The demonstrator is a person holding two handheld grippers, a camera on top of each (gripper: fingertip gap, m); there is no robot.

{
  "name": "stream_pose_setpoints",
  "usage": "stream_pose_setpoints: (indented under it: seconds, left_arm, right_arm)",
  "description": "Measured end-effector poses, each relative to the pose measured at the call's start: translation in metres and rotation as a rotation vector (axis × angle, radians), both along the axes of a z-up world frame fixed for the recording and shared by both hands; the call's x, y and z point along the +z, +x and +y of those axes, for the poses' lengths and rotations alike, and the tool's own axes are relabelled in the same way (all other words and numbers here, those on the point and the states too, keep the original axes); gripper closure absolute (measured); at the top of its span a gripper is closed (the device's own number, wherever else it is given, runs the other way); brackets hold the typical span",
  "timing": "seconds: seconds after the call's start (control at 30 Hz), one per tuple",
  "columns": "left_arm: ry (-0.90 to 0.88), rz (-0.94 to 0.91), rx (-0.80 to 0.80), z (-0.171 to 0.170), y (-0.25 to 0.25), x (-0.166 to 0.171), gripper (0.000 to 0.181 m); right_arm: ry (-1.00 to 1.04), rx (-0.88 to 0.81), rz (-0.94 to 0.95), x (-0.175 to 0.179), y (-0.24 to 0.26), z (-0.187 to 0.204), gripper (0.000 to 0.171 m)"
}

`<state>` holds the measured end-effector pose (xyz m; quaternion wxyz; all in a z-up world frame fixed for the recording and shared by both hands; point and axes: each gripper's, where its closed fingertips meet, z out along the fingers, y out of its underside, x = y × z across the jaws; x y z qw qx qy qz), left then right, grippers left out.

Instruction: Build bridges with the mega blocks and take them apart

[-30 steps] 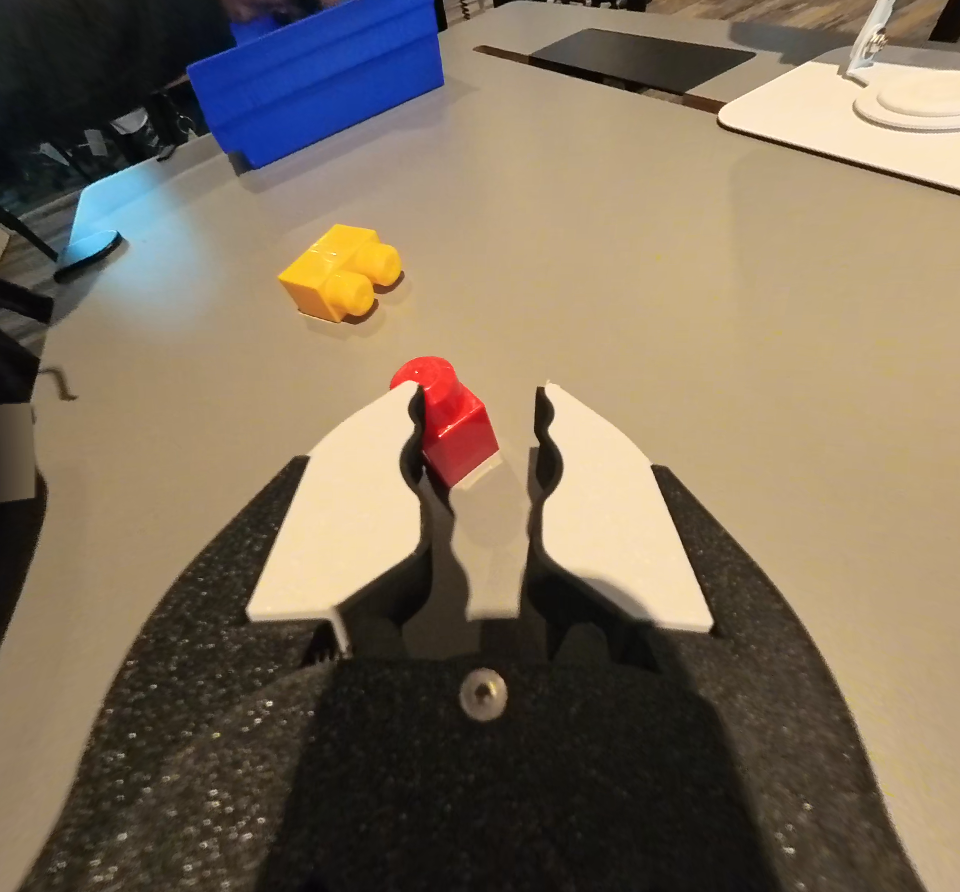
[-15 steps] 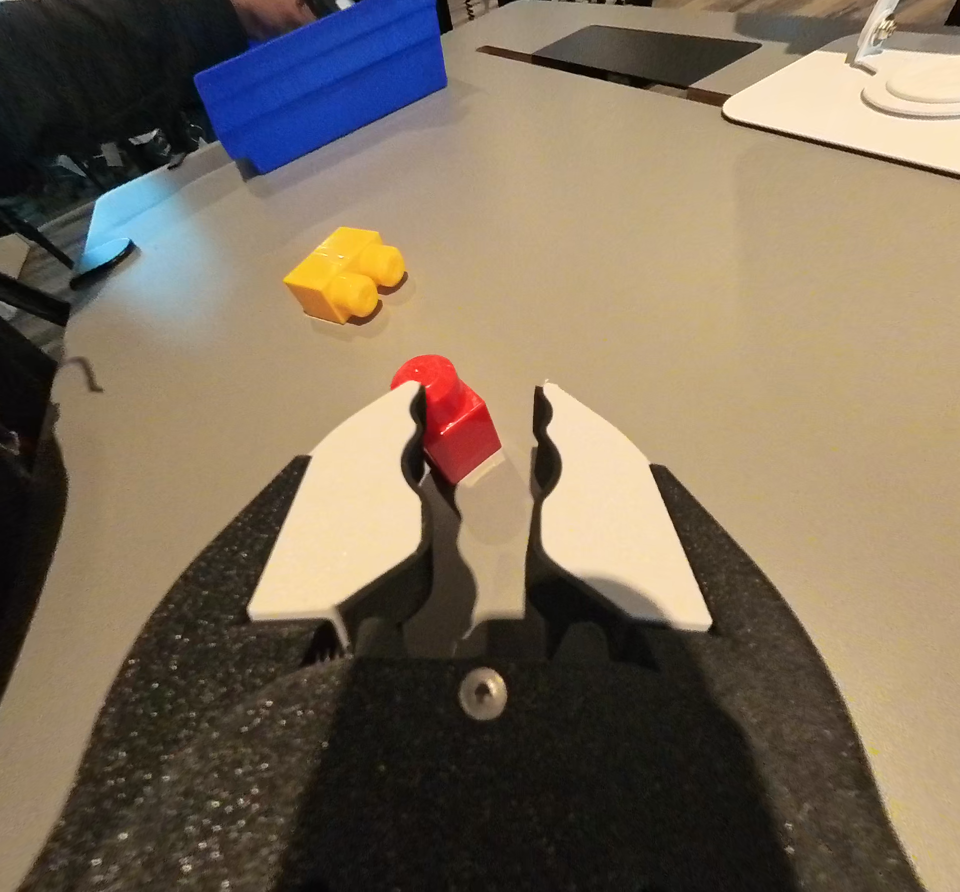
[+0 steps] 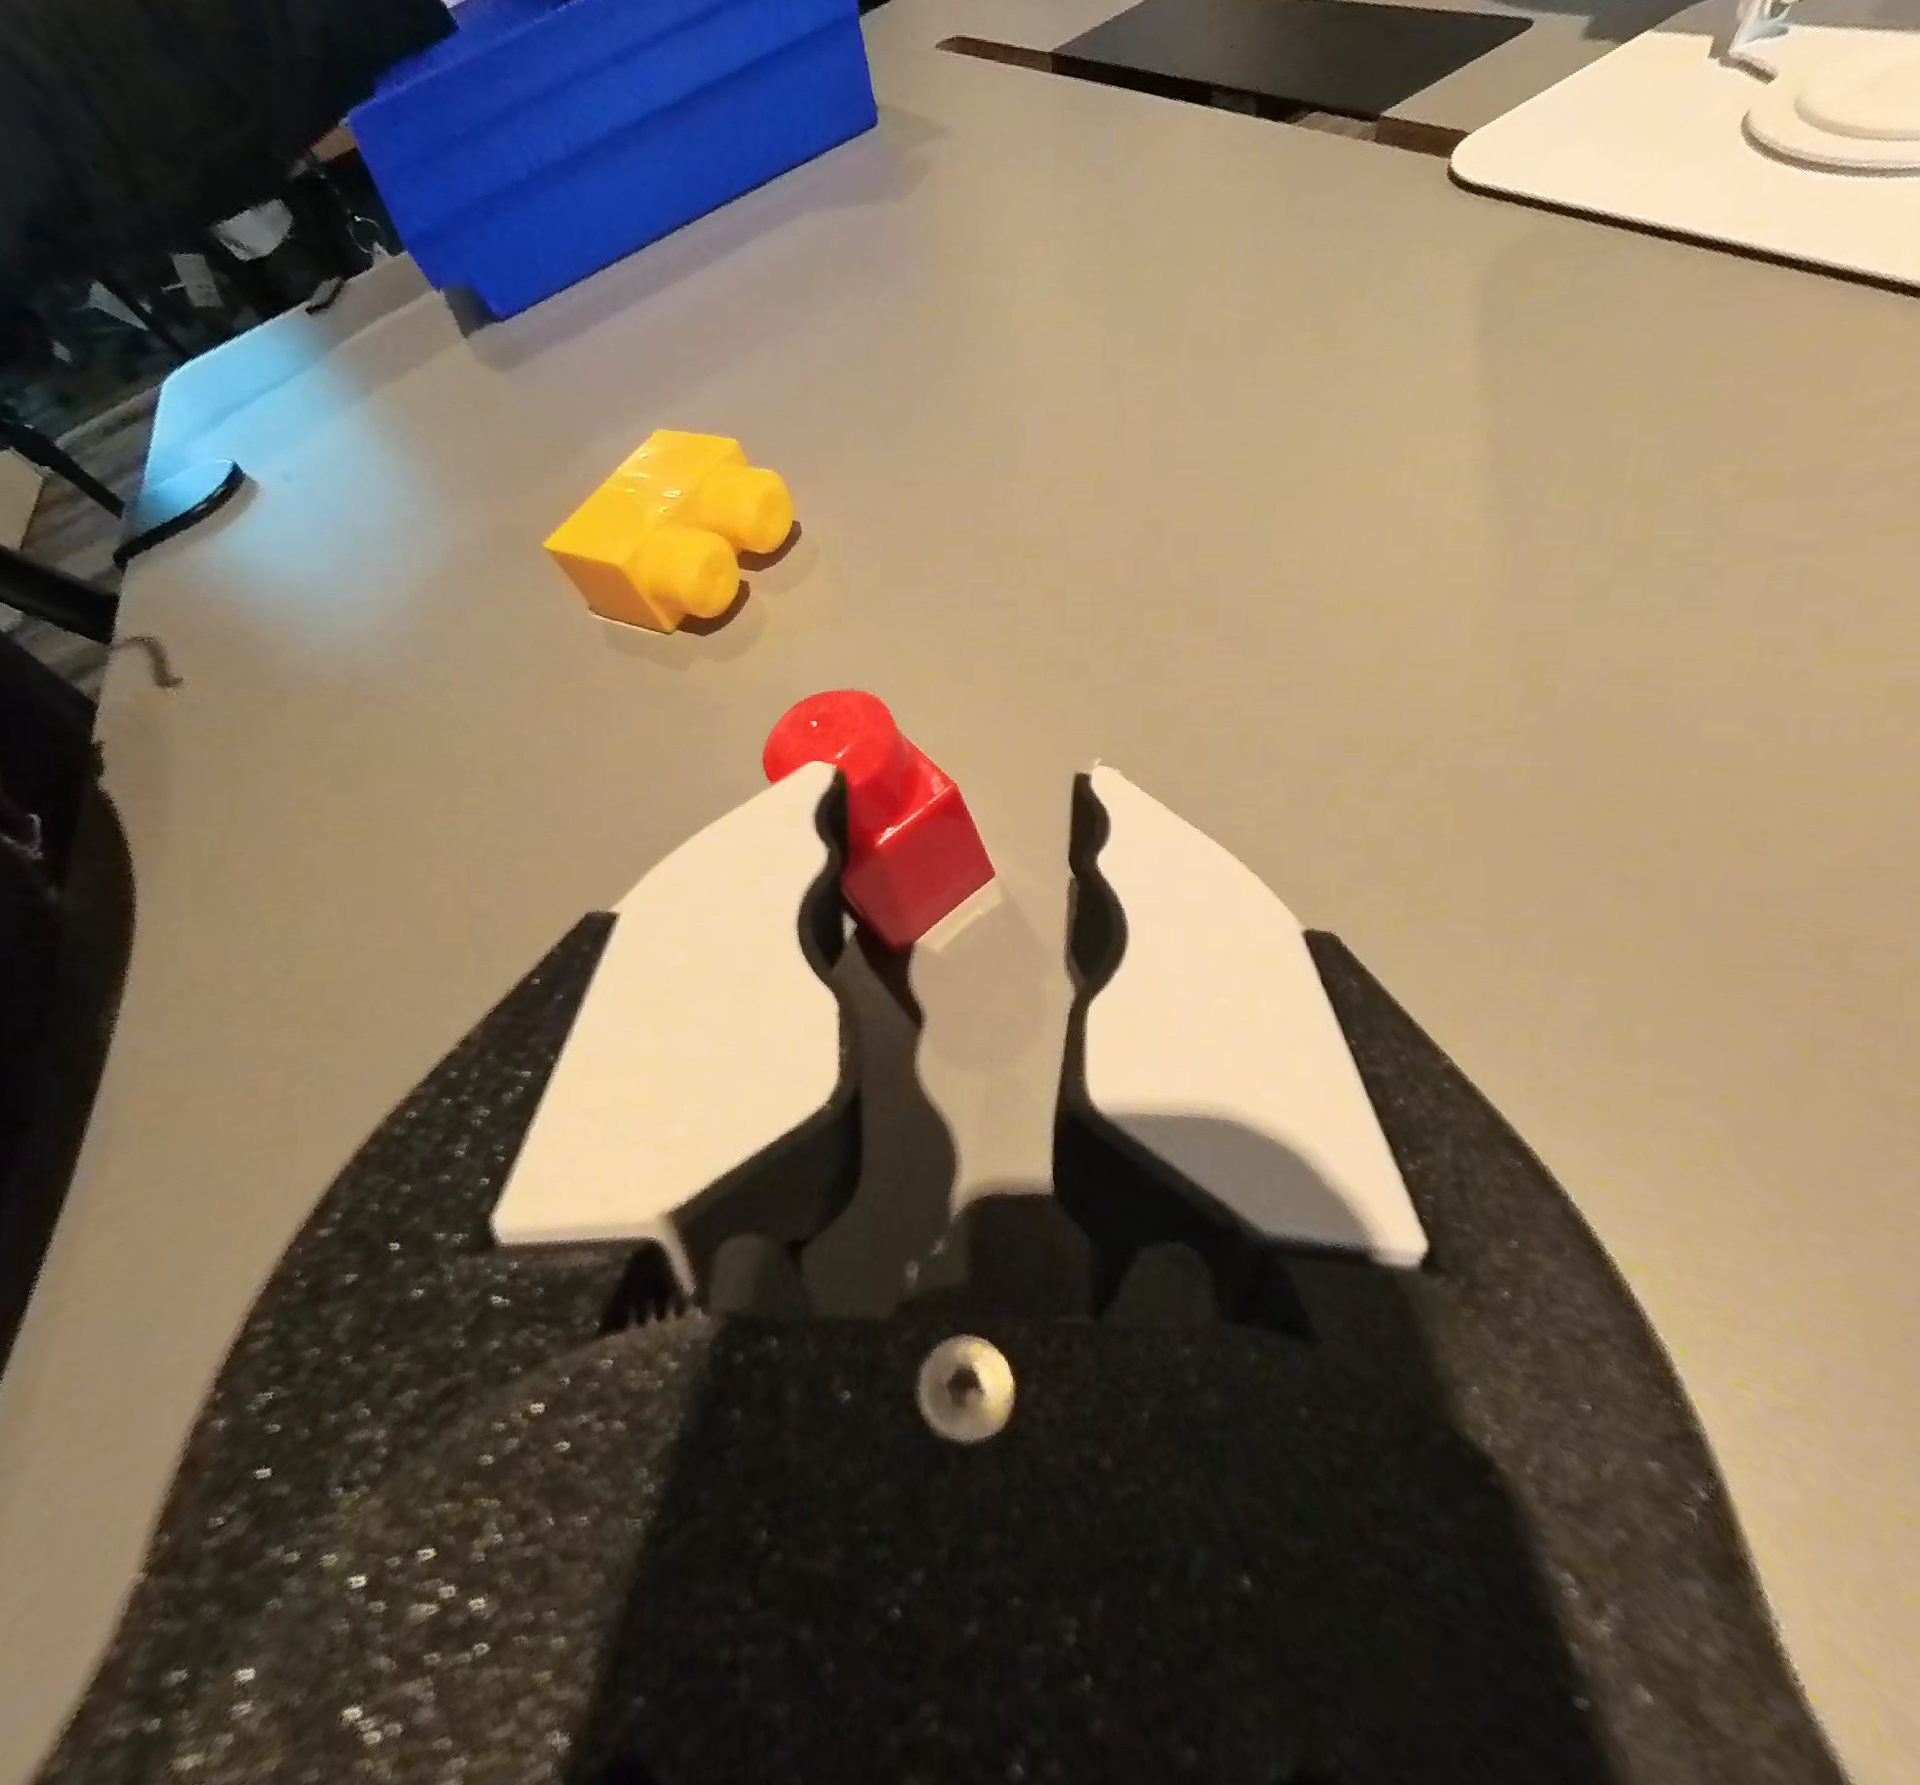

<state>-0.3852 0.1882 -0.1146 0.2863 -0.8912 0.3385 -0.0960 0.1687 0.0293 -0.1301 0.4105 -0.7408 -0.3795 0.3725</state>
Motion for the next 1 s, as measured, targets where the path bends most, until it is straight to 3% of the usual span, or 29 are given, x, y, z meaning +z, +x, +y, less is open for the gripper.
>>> stream_pose_setpoints:
  seconds: [0.13, 0.4, 0.7, 0.87, 1.0]
  left_arm:
    - [0.008, -0.096, 0.011, -0.002, 0.0, 0.012, 0.137]
    - [0.01, -0.096, -0.021, -0.003, -0.002, 0.007, 0.137]
    - [0.031, 0.139, -0.208, -0.003, 0.012, -0.021, 0.141]
    - [0.008, 0.31, -0.237, 0.001, 0.005, -0.045, 0.137]
    - [0.0, 0.327, -0.242, 0.002, 0.008, -0.052, 0.133]
  right_arm:
    - [-0.006, 0.0, -0.016, -0.002, -0.001, 0.001, 0.13]
    - [-0.004, 0.009, -0.014, -0.002, -0.002, 0.0, 0.13]
    - [0.002, 0.008, -0.008, -0.001, -0.001, -0.001, 0.13]
    - [0.002, 0.008, -0.005, -0.001, -0.001, -0.001, 0.13]
    - [0.005, 0.006, -0.001, 0.0, -0.001, -0.001, 0.131]
